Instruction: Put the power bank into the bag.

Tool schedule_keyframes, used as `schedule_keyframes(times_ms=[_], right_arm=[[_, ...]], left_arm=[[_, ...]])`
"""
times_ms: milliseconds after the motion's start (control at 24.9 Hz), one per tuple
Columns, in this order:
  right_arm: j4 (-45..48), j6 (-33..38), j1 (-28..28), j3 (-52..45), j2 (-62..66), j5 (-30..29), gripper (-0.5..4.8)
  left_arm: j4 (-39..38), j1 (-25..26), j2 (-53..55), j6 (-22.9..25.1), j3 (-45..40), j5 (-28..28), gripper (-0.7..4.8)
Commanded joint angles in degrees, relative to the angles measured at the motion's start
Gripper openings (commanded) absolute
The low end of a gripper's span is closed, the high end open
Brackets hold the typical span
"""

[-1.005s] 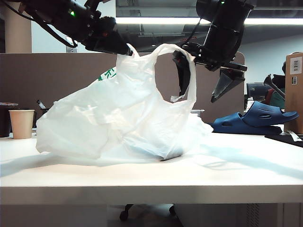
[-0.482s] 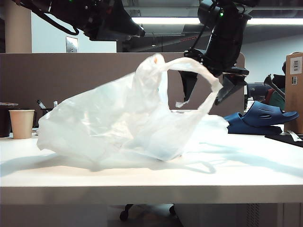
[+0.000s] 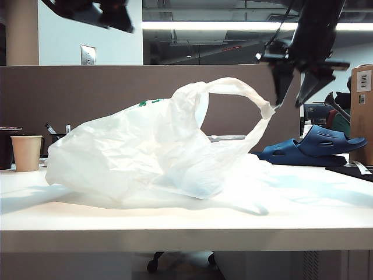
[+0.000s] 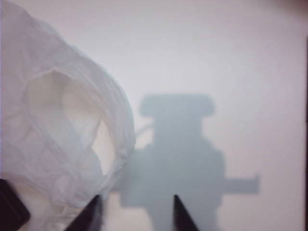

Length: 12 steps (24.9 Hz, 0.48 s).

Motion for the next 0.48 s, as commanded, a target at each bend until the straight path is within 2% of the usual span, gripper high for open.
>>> schedule_keyframes(times_ms=[40,201,241,281,442,482], right_arm=[[0.3,-1.0,-0.5,0.4,-2.9,0.0,1.07],[0.3,-2.4,-1.8,0.4,-5.9,-0.1,0.02],[0.3,-2.5,-2.3,0.4,-6.4,0.0,-0.05],[0.1,-2.5,-3.0,0.4,-7.1,0.0,-0.05],[-2.2,-2.7,-6.0,0.4,-10.5,-0.1,-0.05],[-2.6,-2.7,-6.8,0.4,-11.3,-0.1,-0.05]], left_arm=[[0.7,0.2,-2.6,3.9,0.1,-5.9,2.97],[0.5,2.0,-5.0,3.7,0.1,-6.6,1.63],[0.3,2.8,-5.7,3.7,0.1,-6.6,1.22],[-0.1,3.5,-6.2,3.7,0.1,-6.6,1.07],[-2.4,7.3,-9.0,3.7,0.1,-6.6,0.97],[-3.0,8.2,-9.8,3.7,0.1,-6.6,0.51]])
